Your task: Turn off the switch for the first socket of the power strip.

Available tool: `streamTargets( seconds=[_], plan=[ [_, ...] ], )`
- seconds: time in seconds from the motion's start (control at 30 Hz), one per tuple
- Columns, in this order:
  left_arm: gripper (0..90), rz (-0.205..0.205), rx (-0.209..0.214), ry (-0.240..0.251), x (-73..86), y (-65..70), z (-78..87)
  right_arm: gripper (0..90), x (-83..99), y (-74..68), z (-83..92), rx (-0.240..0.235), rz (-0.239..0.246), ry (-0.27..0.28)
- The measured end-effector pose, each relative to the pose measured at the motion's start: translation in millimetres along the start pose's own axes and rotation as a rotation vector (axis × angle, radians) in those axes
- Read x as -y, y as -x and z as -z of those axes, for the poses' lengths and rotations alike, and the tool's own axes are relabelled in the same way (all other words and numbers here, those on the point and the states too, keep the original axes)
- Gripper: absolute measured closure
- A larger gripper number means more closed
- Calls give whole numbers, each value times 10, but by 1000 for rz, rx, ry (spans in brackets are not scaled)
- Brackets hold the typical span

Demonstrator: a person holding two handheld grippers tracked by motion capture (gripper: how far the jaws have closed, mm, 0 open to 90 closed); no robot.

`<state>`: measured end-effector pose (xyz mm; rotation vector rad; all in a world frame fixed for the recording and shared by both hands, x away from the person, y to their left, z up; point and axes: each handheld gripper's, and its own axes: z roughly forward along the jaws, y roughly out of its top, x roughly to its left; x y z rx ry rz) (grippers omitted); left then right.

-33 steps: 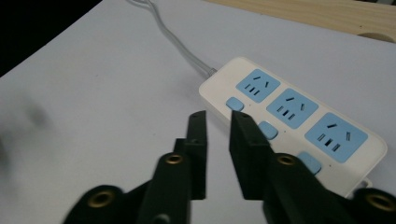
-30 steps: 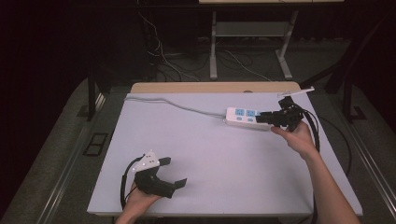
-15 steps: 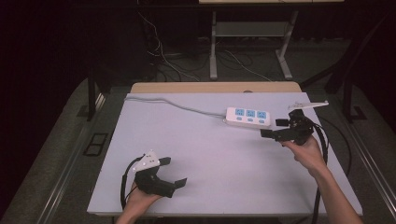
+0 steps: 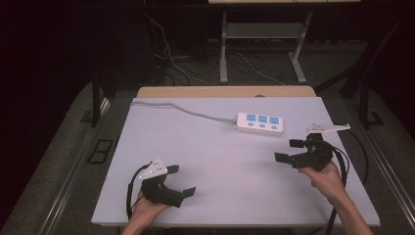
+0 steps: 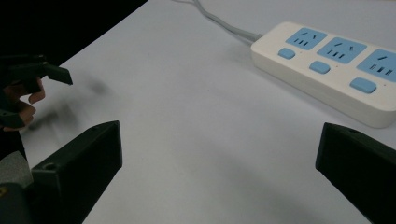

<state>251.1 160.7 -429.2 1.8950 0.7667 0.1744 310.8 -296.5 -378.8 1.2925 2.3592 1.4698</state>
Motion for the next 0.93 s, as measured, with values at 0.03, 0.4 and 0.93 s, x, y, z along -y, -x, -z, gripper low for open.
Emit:
streamTargets(
  seconds=[0.03,0.4,0.93],
  plan=[
    [0,0,0,0,0,-1,1,3,0,0,0,0,0,0],
    [0,-1,-3,-2,-1,2,0,3,344,-99,29,9,10,-7],
    [0,-2,-4,-3,-3,-4,1,3,685,-159,4,20,10,-10]
  ],
)
